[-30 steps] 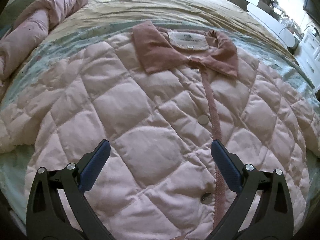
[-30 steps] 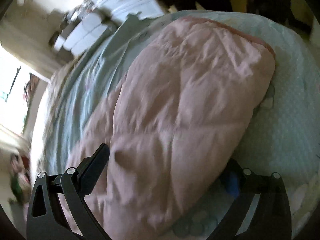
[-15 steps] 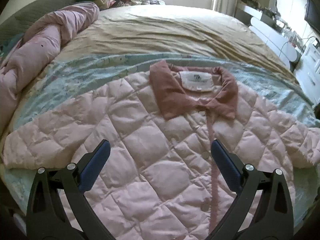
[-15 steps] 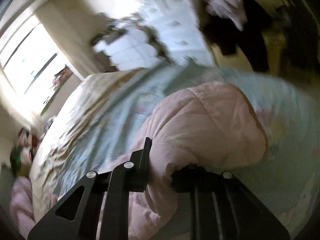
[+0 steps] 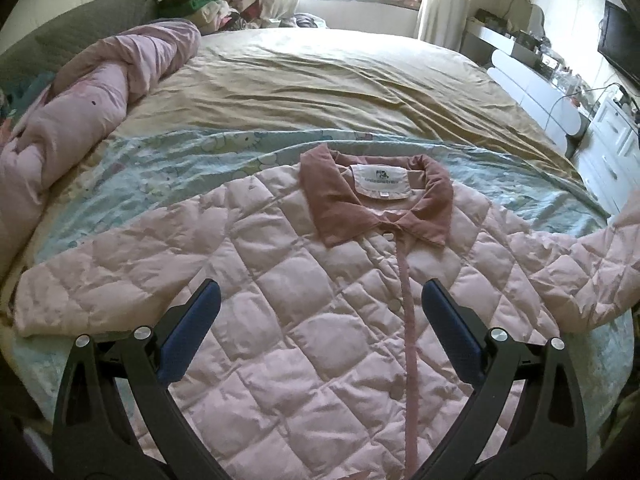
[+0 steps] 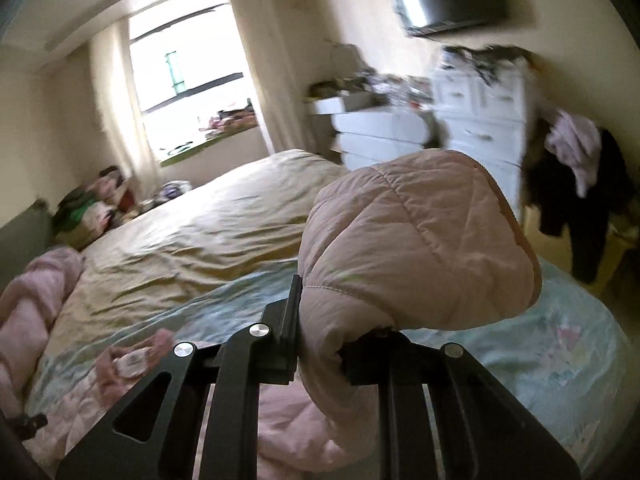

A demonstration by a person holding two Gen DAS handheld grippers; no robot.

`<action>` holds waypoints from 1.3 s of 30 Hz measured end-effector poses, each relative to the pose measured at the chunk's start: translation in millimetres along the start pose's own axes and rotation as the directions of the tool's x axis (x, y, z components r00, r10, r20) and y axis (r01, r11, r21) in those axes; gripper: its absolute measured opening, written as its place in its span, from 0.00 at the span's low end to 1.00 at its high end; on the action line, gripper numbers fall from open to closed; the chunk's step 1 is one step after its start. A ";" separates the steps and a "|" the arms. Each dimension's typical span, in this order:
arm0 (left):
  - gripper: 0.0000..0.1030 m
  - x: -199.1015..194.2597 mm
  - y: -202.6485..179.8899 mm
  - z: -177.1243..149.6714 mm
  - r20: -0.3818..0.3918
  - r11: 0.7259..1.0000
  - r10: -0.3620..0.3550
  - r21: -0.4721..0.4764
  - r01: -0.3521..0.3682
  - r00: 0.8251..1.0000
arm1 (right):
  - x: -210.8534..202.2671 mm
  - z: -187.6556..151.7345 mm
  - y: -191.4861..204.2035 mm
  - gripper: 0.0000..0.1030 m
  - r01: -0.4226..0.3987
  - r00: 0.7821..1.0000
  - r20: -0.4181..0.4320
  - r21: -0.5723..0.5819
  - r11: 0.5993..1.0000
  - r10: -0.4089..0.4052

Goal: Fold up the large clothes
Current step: 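Lift the sleeve with the right gripper and fold it across the coat body toward the collar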

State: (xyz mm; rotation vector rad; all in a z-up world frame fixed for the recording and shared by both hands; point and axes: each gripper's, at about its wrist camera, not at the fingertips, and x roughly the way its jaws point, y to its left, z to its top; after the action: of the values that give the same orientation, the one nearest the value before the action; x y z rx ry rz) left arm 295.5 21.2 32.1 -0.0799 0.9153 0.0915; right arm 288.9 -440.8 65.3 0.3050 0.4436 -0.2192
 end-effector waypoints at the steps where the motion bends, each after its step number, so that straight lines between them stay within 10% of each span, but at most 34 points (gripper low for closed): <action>1: 0.91 -2.6 1.3 0.0 0.004 1.000 0.000 -0.001 0.000 1.000 | -1.9 0.7 10.1 0.15 -0.012 1.000 0.003 -0.023 1.000 0.013; 24: 0.91 -22.6 30.1 -4.1 0.061 0.998 0.059 -0.021 -0.058 0.996 | -12.4 -45.2 159.2 0.15 -0.212 0.977 -0.091 -0.341 0.916 0.192; 39: 0.91 -10.7 38.0 -10.2 0.093 0.991 0.130 0.009 -0.131 0.987 | 38.2 -169.3 213.0 0.16 -0.435 0.865 -0.386 -0.262 0.862 0.319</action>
State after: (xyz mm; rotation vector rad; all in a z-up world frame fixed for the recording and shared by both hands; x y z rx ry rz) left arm 276.6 57.3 33.2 -0.0015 0.8283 0.2085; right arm 315.3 -191.1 -46.1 0.0799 0.7327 0.3088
